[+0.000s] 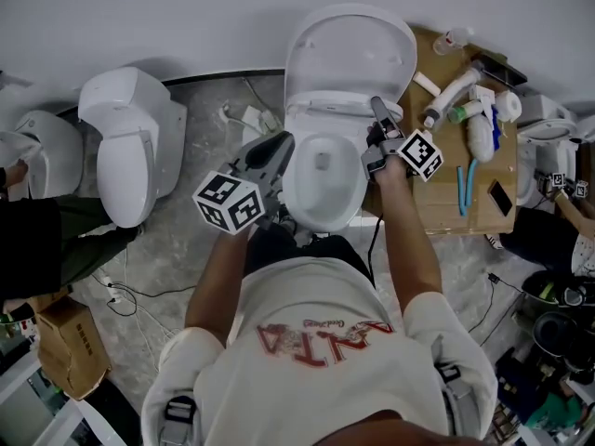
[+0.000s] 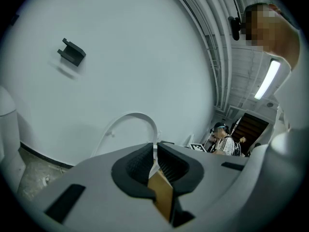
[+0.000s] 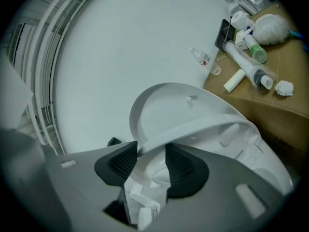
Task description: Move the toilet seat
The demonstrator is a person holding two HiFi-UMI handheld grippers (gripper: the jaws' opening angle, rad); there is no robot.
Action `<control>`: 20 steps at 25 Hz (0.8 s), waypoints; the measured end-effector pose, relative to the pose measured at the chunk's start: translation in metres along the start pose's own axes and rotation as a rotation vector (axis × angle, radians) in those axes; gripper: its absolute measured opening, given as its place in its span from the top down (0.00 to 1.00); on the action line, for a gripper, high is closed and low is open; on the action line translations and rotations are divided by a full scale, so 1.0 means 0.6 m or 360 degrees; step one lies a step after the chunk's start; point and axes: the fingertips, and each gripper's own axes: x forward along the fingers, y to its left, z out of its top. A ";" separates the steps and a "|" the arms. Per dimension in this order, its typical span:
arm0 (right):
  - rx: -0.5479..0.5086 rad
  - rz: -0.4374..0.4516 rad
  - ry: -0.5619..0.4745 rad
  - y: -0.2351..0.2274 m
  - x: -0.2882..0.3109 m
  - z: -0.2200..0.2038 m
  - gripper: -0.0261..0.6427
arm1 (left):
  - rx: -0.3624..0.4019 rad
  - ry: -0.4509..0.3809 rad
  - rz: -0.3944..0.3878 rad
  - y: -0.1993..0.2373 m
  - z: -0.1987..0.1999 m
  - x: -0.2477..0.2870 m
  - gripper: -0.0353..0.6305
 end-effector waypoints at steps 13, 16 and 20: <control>0.0068 -0.0011 -0.0069 -0.011 0.084 0.062 0.69 | -0.0016 0.0011 0.0030 0.049 0.021 0.012 0.90; 0.0077 -0.0012 -0.0083 -0.014 0.102 0.075 0.69 | -0.0017 0.0006 0.0050 0.063 0.029 0.010 0.90; 0.0091 -0.0024 -0.0100 -0.019 0.121 0.090 0.69 | -0.0021 0.0008 0.0069 0.077 0.034 0.006 0.90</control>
